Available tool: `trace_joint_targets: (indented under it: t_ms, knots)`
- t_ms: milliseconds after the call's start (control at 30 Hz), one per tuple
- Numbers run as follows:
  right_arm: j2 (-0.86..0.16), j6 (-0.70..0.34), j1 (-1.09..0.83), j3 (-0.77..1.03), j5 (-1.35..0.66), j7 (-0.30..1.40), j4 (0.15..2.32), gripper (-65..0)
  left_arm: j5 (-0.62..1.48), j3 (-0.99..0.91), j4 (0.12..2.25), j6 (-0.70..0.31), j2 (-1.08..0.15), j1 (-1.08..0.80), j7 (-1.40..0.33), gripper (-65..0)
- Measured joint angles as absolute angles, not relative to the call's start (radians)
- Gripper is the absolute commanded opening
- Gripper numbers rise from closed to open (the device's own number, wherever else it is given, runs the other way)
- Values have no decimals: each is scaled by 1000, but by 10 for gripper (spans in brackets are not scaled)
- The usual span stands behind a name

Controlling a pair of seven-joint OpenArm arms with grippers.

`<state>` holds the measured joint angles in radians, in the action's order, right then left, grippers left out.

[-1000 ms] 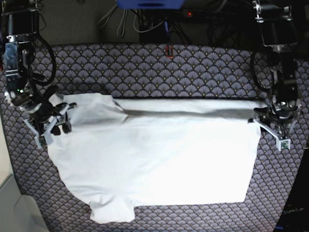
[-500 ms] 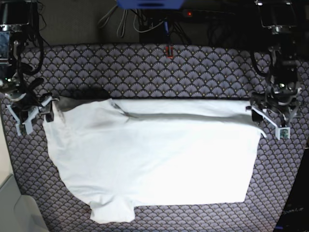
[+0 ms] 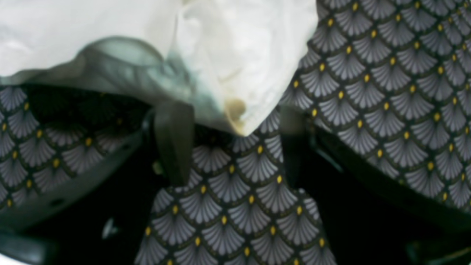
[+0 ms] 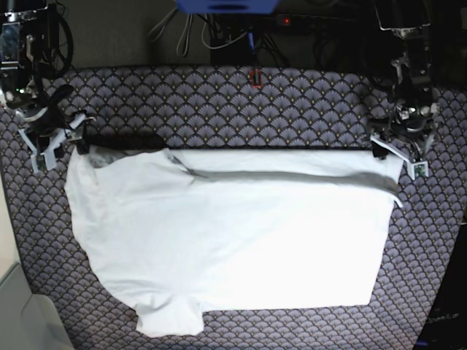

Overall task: Fold the T-shirt properly
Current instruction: 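Lower the held shoulder edge onto the mat with both grippers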

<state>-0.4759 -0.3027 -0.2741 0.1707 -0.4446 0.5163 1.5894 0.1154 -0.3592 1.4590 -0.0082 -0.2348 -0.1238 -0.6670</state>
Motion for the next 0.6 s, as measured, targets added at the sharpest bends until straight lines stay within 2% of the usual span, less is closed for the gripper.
trace_joint_targets:
  t_ms: [200,600]
  knots:
    - [-479,-300,-209,108,-439,494,1481,-270,115,-358,1419,-7,-233,-102,-635,-173]
    - [-479,-300,-203,97,-439,485,1476,-270,120,-352,1381,-4,-230,-57,-623,-173]
